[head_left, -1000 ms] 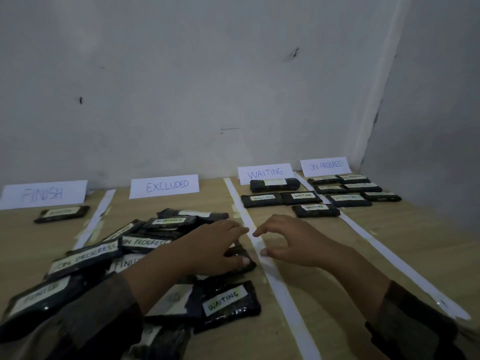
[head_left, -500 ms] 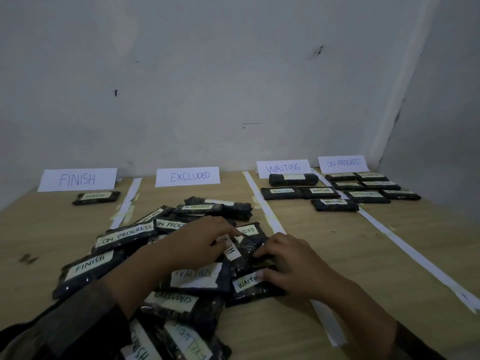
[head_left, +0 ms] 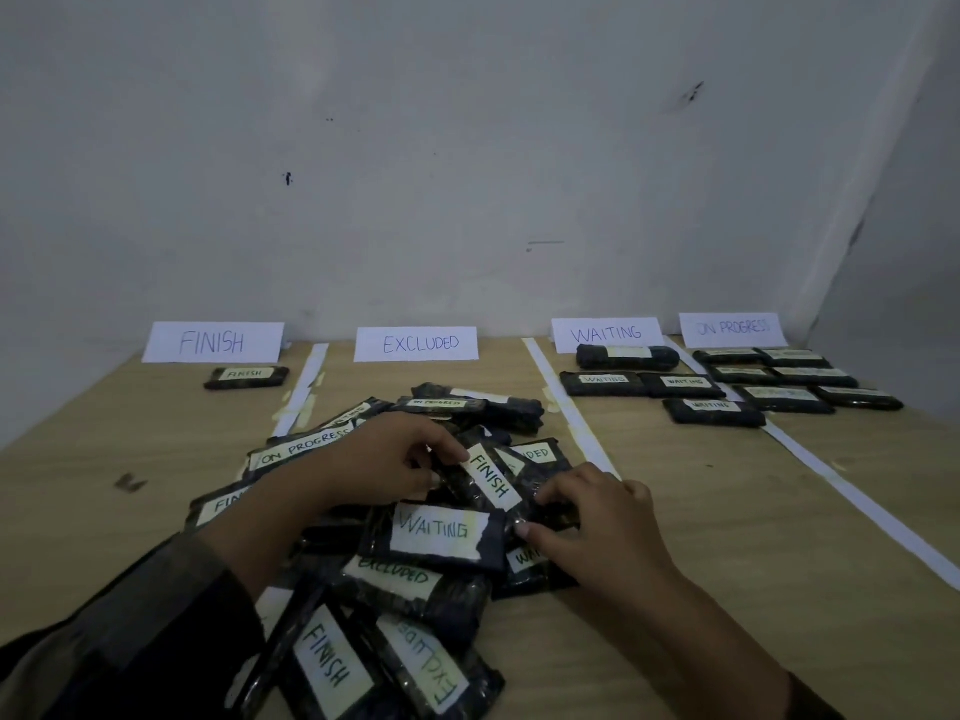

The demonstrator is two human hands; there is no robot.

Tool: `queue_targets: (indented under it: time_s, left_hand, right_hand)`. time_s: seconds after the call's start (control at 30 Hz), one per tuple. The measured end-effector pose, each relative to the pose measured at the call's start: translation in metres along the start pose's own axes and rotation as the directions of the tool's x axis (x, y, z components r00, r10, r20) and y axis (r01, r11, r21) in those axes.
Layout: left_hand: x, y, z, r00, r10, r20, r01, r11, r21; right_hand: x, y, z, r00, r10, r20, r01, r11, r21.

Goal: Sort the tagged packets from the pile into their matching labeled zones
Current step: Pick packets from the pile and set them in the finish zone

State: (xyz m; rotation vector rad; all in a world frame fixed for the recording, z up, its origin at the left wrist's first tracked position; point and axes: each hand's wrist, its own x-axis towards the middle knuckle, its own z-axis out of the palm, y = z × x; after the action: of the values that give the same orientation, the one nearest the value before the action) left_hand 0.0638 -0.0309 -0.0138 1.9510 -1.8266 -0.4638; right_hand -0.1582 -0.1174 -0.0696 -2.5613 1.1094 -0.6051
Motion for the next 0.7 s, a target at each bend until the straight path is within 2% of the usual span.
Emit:
queue_targets:
  time_s: [0.17, 0.33, 0.5, 0.7]
  left_hand:
    - [-0.009, -0.017, -0.005, 0.993, -0.074, -0.092, 0.071, 0.997, -0.033]
    - [-0.015, -0.031, -0.009, 0.984, -0.145, -0.101, 0.148, 0.989, 0.016]
    - [-0.019, -0.048, -0.008, 0.937, -0.263, -0.230, 0.286, 0.956, 0.070]
    - [-0.017, -0.065, -0.012, 0.907, -0.284, -0.310, 0.352, 0.916, 0.192]
  right_hand:
    - [0.001, -0.003, 0.000, 0.997, 0.076, 0.013, -0.077, 0.965, 0.250]
    - [0.007, -0.004, 0.000, 0.991, 0.108, 0.079, -0.126, 0.952, 0.279]
    - [0.015, -0.005, -0.003, 0.988, 0.106, 0.110, -0.124, 0.978, 0.170]
    - [0.036, -0.021, -0.009, 0.999, 0.033, 0.014, -0.034, 0.999, 0.037]
